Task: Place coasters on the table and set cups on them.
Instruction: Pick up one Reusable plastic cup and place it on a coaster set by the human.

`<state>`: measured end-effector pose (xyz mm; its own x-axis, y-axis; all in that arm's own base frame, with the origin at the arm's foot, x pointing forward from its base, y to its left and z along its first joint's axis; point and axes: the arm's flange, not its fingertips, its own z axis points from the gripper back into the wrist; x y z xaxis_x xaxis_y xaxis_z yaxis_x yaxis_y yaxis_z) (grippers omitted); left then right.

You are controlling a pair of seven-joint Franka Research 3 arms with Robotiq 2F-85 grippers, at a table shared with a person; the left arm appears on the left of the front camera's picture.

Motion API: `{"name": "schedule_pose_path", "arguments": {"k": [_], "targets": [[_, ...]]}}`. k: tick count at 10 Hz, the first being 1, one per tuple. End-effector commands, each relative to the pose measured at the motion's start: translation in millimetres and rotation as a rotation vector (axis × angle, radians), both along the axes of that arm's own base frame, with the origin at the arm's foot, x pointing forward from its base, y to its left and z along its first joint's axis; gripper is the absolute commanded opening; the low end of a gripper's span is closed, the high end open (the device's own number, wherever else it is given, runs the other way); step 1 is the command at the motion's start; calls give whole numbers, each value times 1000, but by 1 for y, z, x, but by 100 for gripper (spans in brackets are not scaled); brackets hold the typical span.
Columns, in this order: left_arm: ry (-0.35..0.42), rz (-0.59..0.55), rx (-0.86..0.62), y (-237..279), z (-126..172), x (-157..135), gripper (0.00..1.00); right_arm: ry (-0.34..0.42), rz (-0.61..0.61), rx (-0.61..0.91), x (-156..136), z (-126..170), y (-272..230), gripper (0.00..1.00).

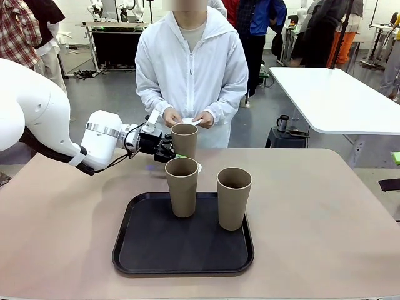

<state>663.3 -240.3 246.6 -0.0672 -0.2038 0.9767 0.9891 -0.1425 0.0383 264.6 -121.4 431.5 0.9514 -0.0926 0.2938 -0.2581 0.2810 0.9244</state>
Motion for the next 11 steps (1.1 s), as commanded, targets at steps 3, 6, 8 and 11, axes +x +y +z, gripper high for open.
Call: {"name": "schedule_pose_path", "arguments": {"k": [3, 6, 8, 11], "targets": [[-29, -13, -66, 3, -4, 8, 85, -14, 6, 11, 1, 0, -1, 100], [-31, -26, -82, 2, -7, 12, 85, -14, 6, 11, 1, 0, -1, 100], [-22, -25, -82, 1, -8, 13, 85, -14, 6, 11, 1, 0, -1, 100], [-12, -30, -67, 0, -8, 14, 85, -14, 6, 11, 1, 0, -1, 100]]}}
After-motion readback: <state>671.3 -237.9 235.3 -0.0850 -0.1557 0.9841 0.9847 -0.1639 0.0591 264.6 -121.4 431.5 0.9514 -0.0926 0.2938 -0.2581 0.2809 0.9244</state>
